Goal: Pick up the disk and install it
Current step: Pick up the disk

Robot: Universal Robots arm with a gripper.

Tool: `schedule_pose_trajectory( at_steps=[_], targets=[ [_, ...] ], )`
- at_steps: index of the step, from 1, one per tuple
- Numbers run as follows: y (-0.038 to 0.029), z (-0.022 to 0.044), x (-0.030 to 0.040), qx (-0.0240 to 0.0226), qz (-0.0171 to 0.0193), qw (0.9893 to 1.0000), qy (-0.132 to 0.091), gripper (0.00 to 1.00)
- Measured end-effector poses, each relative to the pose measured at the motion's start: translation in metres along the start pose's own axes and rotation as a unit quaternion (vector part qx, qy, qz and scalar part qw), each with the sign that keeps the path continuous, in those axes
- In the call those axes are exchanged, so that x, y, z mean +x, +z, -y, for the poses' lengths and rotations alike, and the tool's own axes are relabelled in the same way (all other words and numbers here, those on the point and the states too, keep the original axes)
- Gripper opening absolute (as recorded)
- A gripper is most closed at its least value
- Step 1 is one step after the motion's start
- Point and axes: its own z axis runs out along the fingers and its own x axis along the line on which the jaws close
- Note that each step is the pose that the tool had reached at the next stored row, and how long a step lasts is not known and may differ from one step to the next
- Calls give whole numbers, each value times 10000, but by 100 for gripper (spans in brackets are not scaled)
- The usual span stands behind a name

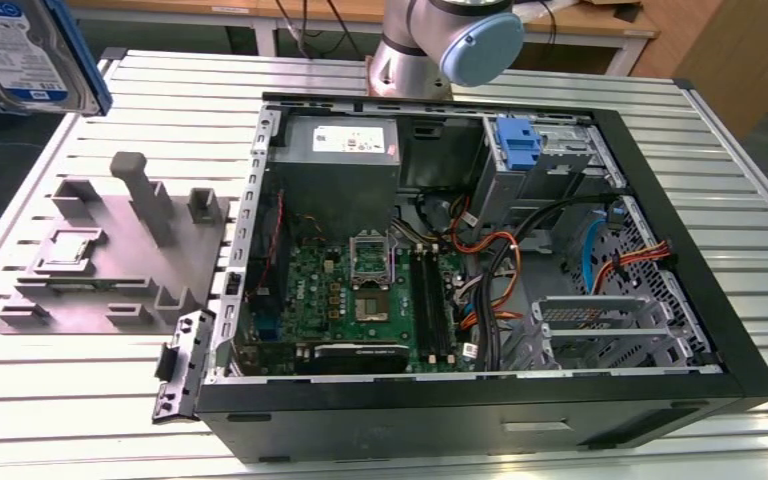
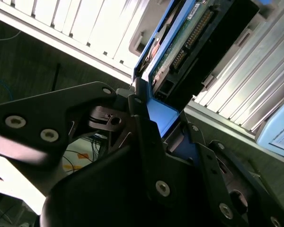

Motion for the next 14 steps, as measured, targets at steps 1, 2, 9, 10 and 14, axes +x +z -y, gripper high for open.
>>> schedule_pose_trajectory(
  at_steps=[1,2,9,10,14],
  targets=[
    [-14,0,0,0,0,10000,0,36],
    [-28,0,-1,0,0,10000,0,36],
    [-119,0,-3,0,0,10000,0,36],
    [-133,-1,-3,0,0,10000,0,36],
    [-182,-1,-4,0,0,10000,0,36]
  ],
)
